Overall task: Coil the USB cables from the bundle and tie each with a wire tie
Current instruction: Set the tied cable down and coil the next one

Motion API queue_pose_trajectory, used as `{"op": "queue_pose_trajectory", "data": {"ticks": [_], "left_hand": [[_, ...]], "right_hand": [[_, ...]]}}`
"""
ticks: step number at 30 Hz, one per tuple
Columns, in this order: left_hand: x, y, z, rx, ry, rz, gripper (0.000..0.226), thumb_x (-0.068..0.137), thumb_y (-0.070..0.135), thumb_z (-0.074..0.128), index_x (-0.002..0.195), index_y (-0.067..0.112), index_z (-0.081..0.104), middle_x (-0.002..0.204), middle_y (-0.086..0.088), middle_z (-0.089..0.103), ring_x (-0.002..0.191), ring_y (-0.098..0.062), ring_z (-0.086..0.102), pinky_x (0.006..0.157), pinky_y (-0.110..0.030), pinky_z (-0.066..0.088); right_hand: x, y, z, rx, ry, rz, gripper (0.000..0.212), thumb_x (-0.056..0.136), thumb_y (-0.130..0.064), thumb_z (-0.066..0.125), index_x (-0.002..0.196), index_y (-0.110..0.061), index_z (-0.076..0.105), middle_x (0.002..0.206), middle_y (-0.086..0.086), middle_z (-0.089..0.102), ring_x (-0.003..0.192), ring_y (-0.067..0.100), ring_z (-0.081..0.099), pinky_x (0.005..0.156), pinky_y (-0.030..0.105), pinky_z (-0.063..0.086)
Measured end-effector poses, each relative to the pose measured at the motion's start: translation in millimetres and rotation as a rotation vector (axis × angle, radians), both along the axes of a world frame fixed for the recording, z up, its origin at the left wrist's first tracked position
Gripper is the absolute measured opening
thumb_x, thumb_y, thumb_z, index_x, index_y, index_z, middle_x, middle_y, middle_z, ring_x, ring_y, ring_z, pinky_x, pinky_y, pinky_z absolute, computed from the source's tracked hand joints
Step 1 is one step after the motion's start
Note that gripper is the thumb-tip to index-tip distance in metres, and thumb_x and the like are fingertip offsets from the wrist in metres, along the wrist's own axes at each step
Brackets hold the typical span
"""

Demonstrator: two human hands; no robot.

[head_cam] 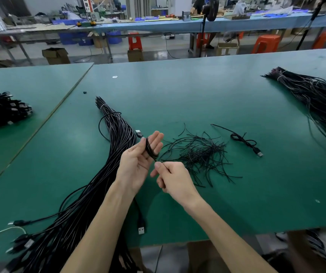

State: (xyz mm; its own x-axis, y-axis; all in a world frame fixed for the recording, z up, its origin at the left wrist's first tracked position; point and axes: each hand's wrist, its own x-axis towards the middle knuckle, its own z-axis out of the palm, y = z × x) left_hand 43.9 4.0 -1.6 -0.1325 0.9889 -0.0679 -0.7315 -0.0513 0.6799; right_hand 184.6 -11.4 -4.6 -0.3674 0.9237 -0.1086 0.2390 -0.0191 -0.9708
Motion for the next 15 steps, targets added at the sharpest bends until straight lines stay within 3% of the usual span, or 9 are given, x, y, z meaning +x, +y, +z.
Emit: {"op": "queue_pose_trajectory", "data": {"ticks": [4,9,12,15], "left_hand": [[-4,2,1,-0.007,-0.09,0.043,0.027,0.107,0.01,0.044,0.117,-0.005,0.064,0.117,-0.012,0.075,0.097,-0.016,0.075,0.078,-0.021,0.059],[-10,-1,6,-0.026,-0.287,0.06,0.023,0.095,-0.002,0.05,0.116,-0.006,0.058,0.082,0.003,0.066,0.058,-0.003,0.058,0.055,-0.012,0.047],[-11,-2,8,-0.039,-0.375,-0.031,0.021,0.102,-0.001,0.04,0.108,-0.005,0.059,0.076,0.005,0.06,0.048,-0.003,0.049,0.045,-0.015,0.04],[-9,-5,11,-0.032,-0.361,-0.141,0.016,0.098,0.006,0.047,0.101,-0.002,0.06,0.072,0.008,0.056,0.042,-0.004,0.045,0.042,-0.018,0.039]], "right_hand": [[11,5,0,-0.07,0.053,0.033,0.037,0.107,-0.032,0.053,0.083,-0.011,0.071,0.054,-0.005,0.054,0.045,0.004,0.045,0.046,0.016,0.038],[30,10,2,-0.147,0.06,0.14,0.034,0.106,-0.031,0.057,0.092,-0.005,0.073,0.06,-0.004,0.054,0.044,0.007,0.039,0.043,0.017,0.031],[46,16,8,-0.283,0.127,0.217,0.028,0.103,-0.032,0.063,0.099,-0.009,0.078,0.069,-0.001,0.059,0.045,0.007,0.038,0.042,0.017,0.03],[63,23,17,-0.362,0.214,0.245,0.019,0.098,-0.027,0.07,0.108,-0.013,0.078,0.085,0.005,0.071,0.049,0.009,0.049,0.04,0.015,0.035]]}}
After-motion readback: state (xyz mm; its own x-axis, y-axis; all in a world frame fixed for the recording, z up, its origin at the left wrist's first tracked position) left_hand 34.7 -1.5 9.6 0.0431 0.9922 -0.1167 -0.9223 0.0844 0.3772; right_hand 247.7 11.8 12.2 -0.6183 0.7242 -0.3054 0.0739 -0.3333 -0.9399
